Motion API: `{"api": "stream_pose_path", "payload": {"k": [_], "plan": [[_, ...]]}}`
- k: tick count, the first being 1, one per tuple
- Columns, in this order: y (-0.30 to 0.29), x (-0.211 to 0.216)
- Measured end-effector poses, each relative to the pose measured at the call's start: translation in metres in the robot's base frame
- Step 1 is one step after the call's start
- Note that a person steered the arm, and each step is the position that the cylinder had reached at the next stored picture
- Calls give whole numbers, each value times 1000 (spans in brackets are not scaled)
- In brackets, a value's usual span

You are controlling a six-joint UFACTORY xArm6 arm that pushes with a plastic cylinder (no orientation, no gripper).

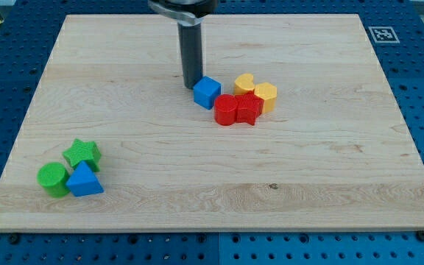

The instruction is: Move your arm to the bottom left of the board

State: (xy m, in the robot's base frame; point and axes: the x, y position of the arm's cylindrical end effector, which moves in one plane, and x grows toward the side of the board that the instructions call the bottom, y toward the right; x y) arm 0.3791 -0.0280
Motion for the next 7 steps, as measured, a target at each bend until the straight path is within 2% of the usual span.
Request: {"api": "stream_pose_path", "payload": {"k": [2,4,7], "plan": [[-16,0],[-25,28],[1,38]]}}
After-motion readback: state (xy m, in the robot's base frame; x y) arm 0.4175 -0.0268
